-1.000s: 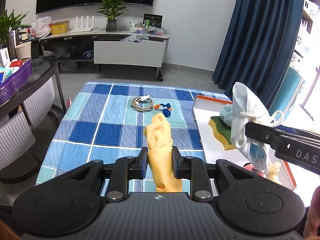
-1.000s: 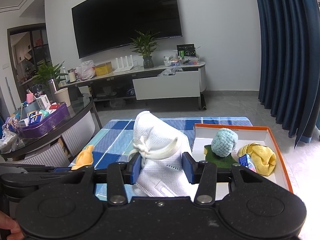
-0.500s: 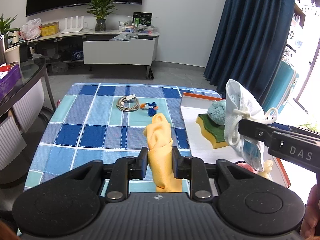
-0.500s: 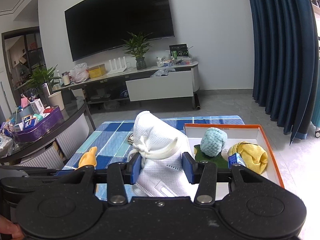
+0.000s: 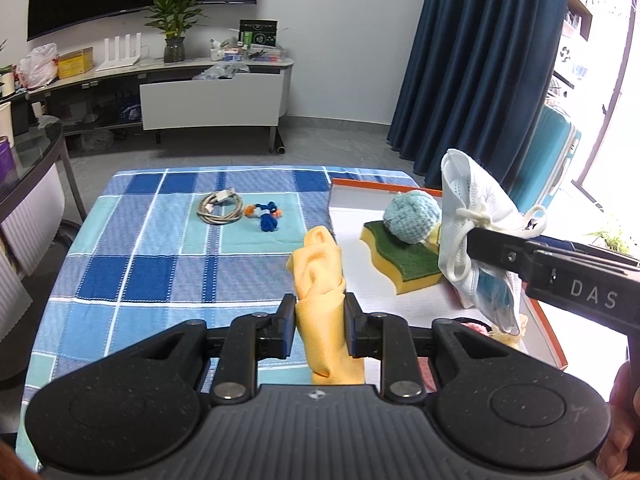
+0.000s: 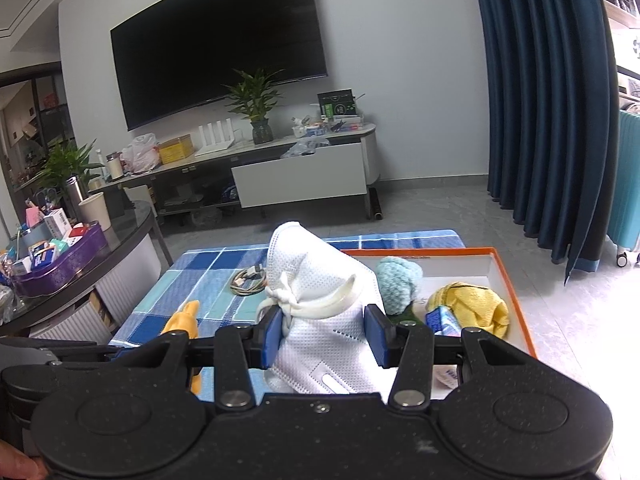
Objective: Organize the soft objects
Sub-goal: 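Carry the mask and yellow glove with both grippers over the white box, then open right gripper to drop the mask in the box while left gripper releases the glove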
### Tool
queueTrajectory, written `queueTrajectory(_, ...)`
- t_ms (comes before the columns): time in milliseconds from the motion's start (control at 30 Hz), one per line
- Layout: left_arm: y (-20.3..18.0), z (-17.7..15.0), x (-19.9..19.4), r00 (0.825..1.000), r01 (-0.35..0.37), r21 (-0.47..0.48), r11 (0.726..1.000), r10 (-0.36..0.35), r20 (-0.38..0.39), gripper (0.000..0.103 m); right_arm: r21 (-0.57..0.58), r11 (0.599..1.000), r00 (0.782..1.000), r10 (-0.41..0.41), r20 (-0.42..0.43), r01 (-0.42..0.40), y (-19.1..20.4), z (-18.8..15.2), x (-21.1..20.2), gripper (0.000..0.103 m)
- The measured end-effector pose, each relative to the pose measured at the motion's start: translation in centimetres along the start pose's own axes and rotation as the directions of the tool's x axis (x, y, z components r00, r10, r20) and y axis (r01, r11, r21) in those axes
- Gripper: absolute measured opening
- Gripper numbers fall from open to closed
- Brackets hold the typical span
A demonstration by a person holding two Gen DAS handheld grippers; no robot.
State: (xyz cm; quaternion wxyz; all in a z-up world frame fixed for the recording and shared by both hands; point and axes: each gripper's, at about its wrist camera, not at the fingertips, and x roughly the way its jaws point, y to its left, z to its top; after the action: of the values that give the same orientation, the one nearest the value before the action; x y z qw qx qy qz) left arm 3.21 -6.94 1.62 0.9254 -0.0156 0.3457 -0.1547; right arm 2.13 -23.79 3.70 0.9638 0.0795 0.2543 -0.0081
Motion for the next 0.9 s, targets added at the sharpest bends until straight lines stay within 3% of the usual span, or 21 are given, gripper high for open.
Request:
queueTrajectory(467, -1.9, 0.6, 1.6, 0.999, 0.041, 0.036, 0.999, -0.040, -0.022, 0.025, 0.025, 0.998, 0.999, -0.050, 0.002, 0.050, -2.2, 0.1, -0.2, 0.054)
queueTrajectory(900, -4.8, 1.4, 3.8, 0.993, 0.108, 0.081, 0.991, -0.104, -0.052, 0.026, 0.078, 0.986, 0.989, -0.150, 0.013, 0.149, -7.0, 0.5, -1.2, 0.054)
